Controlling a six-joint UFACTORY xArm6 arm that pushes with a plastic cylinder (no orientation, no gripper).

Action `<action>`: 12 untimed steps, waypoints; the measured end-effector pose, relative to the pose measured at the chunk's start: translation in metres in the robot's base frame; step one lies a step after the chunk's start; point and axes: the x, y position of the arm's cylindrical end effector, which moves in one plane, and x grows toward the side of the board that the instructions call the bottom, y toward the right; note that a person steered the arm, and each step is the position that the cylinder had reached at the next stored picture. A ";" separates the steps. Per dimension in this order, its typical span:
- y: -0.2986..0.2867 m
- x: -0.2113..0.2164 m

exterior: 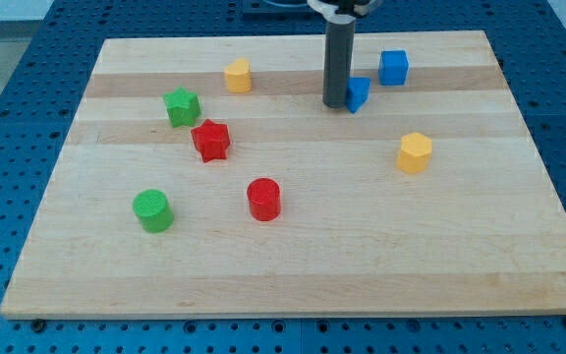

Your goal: Move triangle to the bottom of blue cube

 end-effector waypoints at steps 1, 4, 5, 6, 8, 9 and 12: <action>0.019 -0.001; 0.047 -0.019; 0.047 0.005; 0.047 0.019; 0.061 0.017; 0.068 0.008; 0.054 0.004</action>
